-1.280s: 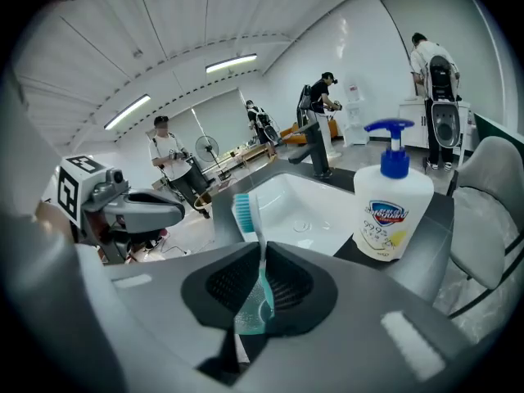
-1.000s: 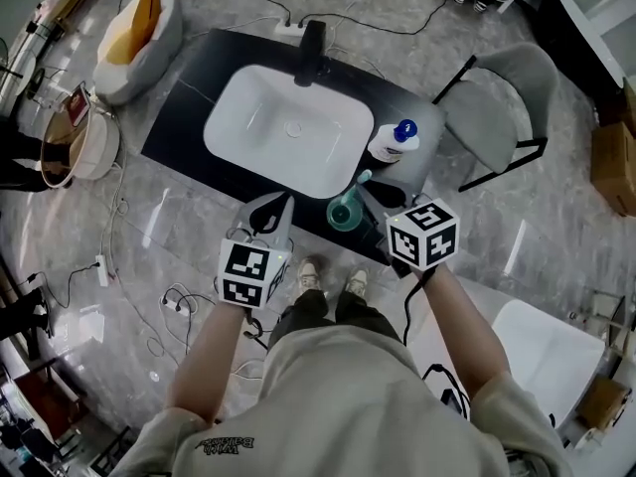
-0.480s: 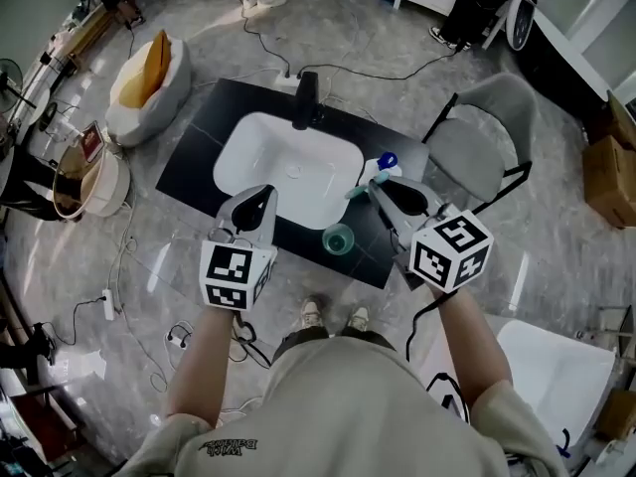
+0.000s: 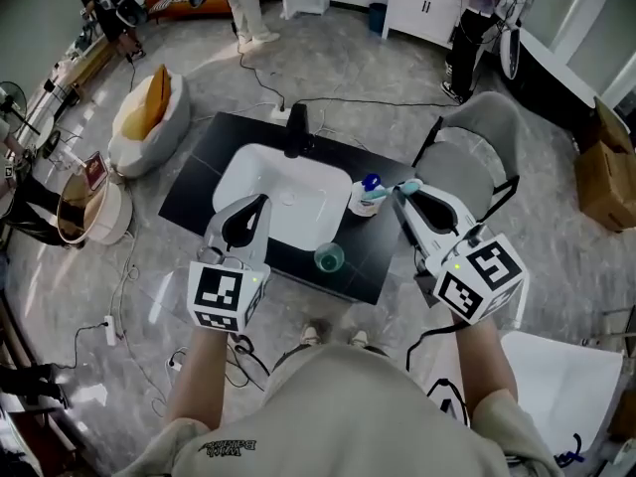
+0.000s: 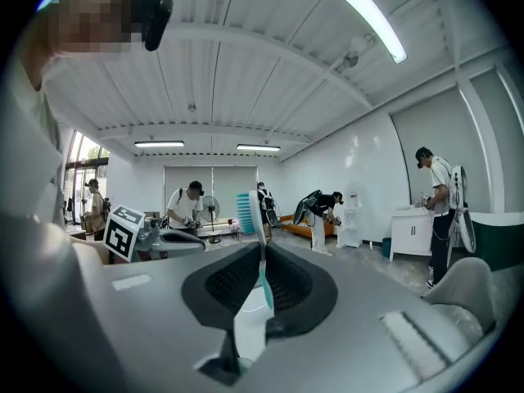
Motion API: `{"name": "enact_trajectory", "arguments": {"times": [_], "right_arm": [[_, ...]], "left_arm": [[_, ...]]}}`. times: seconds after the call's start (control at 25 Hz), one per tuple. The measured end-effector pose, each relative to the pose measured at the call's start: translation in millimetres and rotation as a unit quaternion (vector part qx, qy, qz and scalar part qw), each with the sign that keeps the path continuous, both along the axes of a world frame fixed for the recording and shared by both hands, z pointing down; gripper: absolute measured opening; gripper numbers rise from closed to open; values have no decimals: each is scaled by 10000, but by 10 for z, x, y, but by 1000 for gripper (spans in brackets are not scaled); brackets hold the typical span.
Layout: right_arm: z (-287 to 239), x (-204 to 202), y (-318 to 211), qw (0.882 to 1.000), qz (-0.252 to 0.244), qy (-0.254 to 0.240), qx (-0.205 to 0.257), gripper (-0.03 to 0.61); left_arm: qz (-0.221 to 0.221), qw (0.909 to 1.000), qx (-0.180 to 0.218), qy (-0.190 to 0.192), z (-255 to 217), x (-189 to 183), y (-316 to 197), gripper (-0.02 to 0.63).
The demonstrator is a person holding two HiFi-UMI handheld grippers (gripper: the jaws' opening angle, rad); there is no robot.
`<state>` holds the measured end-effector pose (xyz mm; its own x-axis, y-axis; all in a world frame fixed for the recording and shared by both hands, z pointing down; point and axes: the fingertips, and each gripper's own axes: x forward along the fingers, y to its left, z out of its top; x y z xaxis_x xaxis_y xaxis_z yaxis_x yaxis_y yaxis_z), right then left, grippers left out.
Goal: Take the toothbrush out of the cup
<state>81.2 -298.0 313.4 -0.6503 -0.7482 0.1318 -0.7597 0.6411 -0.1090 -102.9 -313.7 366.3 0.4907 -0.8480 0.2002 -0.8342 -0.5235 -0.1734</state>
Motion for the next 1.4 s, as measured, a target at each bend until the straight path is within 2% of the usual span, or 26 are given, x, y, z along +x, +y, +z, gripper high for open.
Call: {"name": "enact_trajectory", "arguments": {"times": [0.24,0.48,0.68,0.92,1.4], "right_arm": [[-157,229,126,9997,133,56,186,26],[-64,336,284,9996,156,134,178,26],[52,339,405,9996,143,236,112,26],[243,275,462,9977,61,660,107,25],[169,302,468,9970,79,739,198,25]], "left_arm": [[44,9999,152,13,-177,48,154,2],[280,9989,385,26,-228,150,302,2],[260,9994,230,50,-101,190,354,2],[273,9996,-4,12,75,249,353,2],[282,9996,19,26,28,303,403,2]]}}
